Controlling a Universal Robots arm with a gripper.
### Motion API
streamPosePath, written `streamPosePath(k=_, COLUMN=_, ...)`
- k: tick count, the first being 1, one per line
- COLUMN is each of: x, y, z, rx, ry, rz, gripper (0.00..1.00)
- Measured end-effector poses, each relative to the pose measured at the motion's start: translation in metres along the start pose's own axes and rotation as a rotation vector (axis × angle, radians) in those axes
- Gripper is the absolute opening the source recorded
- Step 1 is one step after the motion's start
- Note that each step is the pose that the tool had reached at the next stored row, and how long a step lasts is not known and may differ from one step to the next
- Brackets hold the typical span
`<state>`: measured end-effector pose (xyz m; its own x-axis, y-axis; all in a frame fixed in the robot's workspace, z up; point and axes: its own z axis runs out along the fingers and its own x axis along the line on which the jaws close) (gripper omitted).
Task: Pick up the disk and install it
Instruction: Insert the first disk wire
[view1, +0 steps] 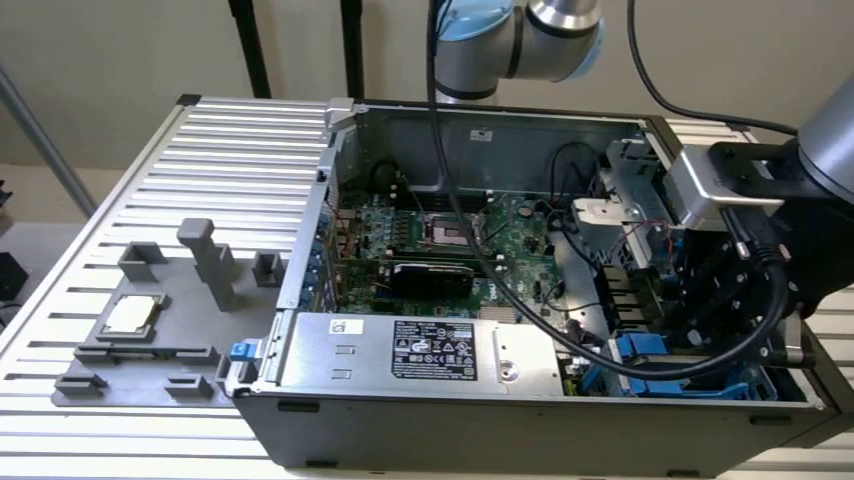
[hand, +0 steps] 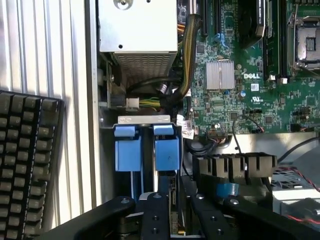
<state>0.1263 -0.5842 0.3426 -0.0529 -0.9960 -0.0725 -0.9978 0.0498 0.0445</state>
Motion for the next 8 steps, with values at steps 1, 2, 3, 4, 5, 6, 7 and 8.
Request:
streamPosePath(k=1, x=0.0002, y=0.0031, z=-0.0001, rx=0.0000, ry=-0.0005, rz=0.000, gripper=0.24)
streamPosePath(k=2, x=0.0003, y=0.0054, z=-0.0003, rx=0.0000, ry=-0.0008, rz=0.000, gripper=0.24)
streamPosePath(k=3, x=0.0004, y=0.0062, z=-0.0003, rx=0.0001, ry=-0.0010, rz=0.001, gripper=0.24)
streamPosePath(k=4, x=0.0004, y=0.0062, z=-0.0003, rx=0.0000, ry=-0.0011, rz=0.001, gripper=0.24)
streamPosePath(k=5, x=0.0003, y=0.0062, z=-0.0003, rx=0.0000, ry=-0.0018, rz=0.001, gripper=0.24)
streamPosePath(k=6, x=0.0003, y=0.0062, z=-0.0003, rx=0.0000, ry=-0.0018, rz=0.001, gripper=0.24)
streamPosePath(k=7, x=0.0003, y=0.0062, z=-0.0003, rx=0.0000, ry=-0.0017, rz=0.001, gripper=0.24)
streamPosePath(k=8, x=0.0003, y=0.0062, z=-0.0003, rx=0.0000, ry=-0.0018, rz=0.001, gripper=0.24)
